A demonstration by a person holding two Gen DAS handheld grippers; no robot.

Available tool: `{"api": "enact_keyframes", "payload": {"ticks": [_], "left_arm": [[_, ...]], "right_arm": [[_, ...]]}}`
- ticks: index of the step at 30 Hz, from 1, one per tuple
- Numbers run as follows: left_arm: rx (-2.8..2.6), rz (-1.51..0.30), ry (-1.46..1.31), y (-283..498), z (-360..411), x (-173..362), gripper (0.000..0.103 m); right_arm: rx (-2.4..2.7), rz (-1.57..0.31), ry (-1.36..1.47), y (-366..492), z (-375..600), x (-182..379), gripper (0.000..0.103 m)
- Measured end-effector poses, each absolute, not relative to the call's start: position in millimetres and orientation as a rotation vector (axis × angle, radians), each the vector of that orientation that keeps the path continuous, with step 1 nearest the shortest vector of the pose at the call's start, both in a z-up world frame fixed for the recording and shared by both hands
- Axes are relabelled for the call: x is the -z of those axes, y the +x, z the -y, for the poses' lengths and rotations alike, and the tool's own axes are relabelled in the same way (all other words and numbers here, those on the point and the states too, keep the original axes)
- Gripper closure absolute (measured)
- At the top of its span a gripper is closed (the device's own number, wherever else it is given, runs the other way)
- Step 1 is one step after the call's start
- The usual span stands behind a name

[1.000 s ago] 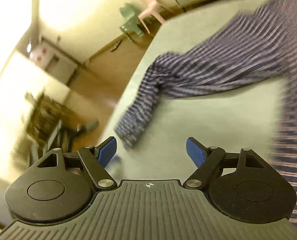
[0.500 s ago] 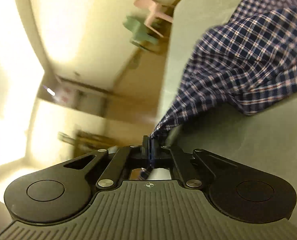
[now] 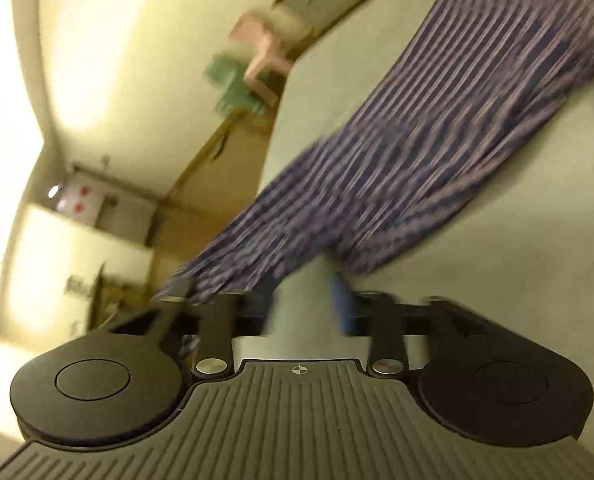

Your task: Fold clothes

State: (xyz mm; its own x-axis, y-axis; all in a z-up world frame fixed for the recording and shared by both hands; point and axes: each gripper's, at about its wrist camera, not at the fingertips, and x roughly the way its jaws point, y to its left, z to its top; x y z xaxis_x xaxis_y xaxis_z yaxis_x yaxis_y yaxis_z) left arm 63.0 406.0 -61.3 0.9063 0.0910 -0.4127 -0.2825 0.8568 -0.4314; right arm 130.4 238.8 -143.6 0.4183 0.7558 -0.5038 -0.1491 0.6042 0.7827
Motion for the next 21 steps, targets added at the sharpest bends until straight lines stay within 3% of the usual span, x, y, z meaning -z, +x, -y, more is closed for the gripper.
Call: {"api": "enact_keyframes", "payload": {"ticks": [3,5,8,13,15,18,19,21], "left_arm": [[-0.117,-0.449,-0.151,82,-331,61,0.094],[-0.091,-0.470,0.007,91,-296,67,0.094],[-0.040,-0.480,0.223,94,-254,79,0.094],[0.001,-0.446,0.519,83,-205,100,0.094],[-0.012,-0.436,0.555,81,-200,103,0.094],[-0.016,-0.411,0.591,77,-195,105,0.093],[-0.012,-0.407,0.596,77,-194,105,0.093],[0.012,-0.395,0.611,75,-188,106,0.093]], "right_arm": [[-0.626,-0.878,0.709,125,-192,109,0.047],[-0.681,-0.830,0.665,121,-178,86,0.022],[-0.797,-0.850,0.517,111,-180,57,0.016],[-0.826,-0.918,0.209,100,-209,52,0.016],[-0.824,-0.947,0.133,101,-219,54,0.019],[-0.783,-0.983,0.154,110,-210,63,0.046],[-0.773,-0.997,0.178,113,-205,64,0.059],[-0.762,-1.013,0.233,121,-195,68,0.070]]}}
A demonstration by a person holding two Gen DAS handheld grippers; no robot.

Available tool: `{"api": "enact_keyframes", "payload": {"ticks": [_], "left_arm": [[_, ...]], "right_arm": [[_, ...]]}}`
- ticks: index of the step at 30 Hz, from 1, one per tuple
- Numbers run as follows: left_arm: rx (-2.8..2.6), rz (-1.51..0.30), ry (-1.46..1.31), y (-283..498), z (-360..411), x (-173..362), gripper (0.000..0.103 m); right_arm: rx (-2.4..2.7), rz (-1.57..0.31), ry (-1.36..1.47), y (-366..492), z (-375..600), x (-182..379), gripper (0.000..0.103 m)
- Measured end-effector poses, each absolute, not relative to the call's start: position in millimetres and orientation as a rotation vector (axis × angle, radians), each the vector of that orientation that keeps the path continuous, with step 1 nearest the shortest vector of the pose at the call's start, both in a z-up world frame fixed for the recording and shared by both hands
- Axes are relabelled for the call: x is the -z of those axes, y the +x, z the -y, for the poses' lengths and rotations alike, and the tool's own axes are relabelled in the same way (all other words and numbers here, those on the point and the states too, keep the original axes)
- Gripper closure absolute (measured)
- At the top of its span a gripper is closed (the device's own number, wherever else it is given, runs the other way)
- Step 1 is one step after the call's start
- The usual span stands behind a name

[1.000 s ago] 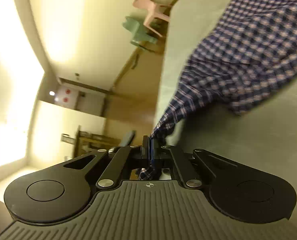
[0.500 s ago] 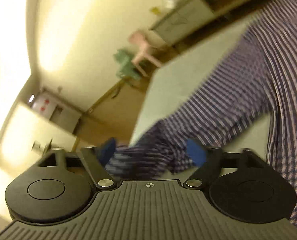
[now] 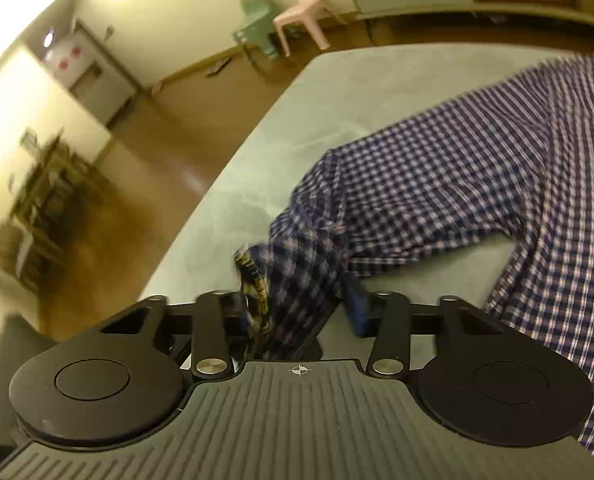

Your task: Fold clothes

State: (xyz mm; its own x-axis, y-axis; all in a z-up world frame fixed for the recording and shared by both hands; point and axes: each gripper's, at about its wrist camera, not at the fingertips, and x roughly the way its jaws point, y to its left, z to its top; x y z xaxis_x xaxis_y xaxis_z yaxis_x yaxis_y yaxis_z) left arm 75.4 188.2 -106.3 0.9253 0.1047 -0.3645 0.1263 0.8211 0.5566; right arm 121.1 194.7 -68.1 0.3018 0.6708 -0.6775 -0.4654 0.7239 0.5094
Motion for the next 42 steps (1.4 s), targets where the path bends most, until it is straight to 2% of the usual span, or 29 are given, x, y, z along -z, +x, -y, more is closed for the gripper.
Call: {"api": "enact_keyframes", "payload": {"ticks": [2,4,5,7,10,14,17,20,24,29,30,31,32,33,37,42], "left_arm": [[0.027,-0.387,0.609,74,-183,106,0.091],[0.043,-0.390,0.591,73,-180,105,0.088],[0.052,-0.397,0.568,72,-180,104,0.086],[0.075,-0.421,0.500,62,-184,99,0.085],[0.120,-0.474,0.359,37,-194,89,0.082],[0.218,-0.600,-0.014,4,-208,85,0.066],[0.247,-0.714,-0.286,-28,-210,104,0.064],[0.170,-0.766,-0.281,-62,-194,120,0.063],[0.012,-0.753,-0.145,-80,-178,118,0.057],[0.013,-0.811,-0.233,-85,-177,113,0.048],[0.020,-0.817,-0.247,-86,-176,112,0.050],[0.026,-0.822,-0.261,-86,-174,111,0.059],[0.033,-0.828,-0.275,-86,-173,109,0.092],[0.018,-0.832,-0.264,-85,-170,107,0.101],[-0.048,-0.808,-0.152,-87,-153,91,0.102],[-0.017,-0.740,0.149,-103,-99,59,0.102]], "right_arm": [[-0.762,-1.018,0.297,130,-187,75,0.094],[-0.757,-1.030,0.403,142,-181,79,0.094],[-0.748,-1.018,0.418,144,-175,79,0.100],[-0.735,-0.995,0.417,145,-164,77,0.103],[-0.717,-0.942,0.411,144,-140,60,0.103],[-0.704,-0.815,0.375,144,-95,5,0.103],[-0.643,-0.675,0.347,136,-31,-48,0.103],[-0.499,-0.569,0.305,126,44,-84,0.103],[-0.327,-0.602,0.285,137,121,-71,0.103],[-0.321,-0.632,0.336,134,169,-29,0.103],[-0.335,-0.629,0.353,131,176,-22,0.103],[-0.346,-0.629,0.367,132,180,-13,0.103],[-0.365,-0.634,0.390,132,184,-5,0.103],[-0.384,-0.639,0.413,132,187,3,0.103],[-0.454,-0.672,0.438,147,188,31,0.103],[-0.510,-0.542,0.419,148,192,2,0.103]]}}
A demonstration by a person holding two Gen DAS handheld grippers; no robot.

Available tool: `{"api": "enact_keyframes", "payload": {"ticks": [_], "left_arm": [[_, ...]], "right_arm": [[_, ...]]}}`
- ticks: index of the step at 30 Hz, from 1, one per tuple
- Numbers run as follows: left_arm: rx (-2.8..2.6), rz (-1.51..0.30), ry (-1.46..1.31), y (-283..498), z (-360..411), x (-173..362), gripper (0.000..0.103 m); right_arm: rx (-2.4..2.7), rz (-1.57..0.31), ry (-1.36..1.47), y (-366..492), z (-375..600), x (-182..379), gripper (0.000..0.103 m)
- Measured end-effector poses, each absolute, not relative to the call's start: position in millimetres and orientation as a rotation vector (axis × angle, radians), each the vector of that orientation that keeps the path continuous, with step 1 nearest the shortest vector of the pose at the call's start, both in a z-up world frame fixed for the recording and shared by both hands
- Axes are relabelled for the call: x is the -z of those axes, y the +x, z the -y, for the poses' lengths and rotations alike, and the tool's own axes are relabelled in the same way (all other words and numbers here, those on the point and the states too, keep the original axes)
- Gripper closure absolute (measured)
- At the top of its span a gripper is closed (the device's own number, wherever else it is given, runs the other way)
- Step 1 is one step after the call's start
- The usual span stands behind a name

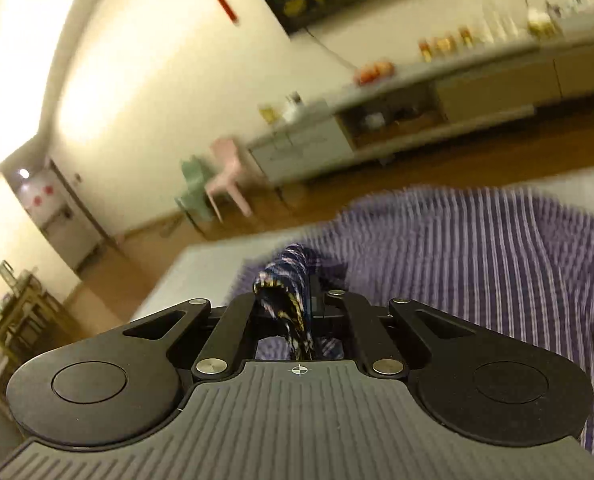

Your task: Fold clothes

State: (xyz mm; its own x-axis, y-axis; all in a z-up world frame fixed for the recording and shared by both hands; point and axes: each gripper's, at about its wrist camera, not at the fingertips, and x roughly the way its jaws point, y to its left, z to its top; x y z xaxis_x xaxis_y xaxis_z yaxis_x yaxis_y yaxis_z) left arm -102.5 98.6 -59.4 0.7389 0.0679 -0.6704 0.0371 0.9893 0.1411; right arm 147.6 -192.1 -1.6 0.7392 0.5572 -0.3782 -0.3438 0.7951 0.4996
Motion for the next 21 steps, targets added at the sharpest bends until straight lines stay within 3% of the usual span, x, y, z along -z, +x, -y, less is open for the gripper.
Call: {"api": "enact_keyframes", "payload": {"ticks": [6,13,21], "left_arm": [[0.147,-0.740,0.399,-110,-34,62,0.102],[0.186,-0.843,0.455,-99,-23,82,0.101],[0.279,-0.880,0.379,-101,-25,76,0.100]], "right_arm": [[-0.377,-0.375,0.519,139,267,-41,0.103],[-0.263,-0.480,0.615,158,301,7,0.103],[-0.216,-0.440,0.673,145,316,1,0.103]]}}
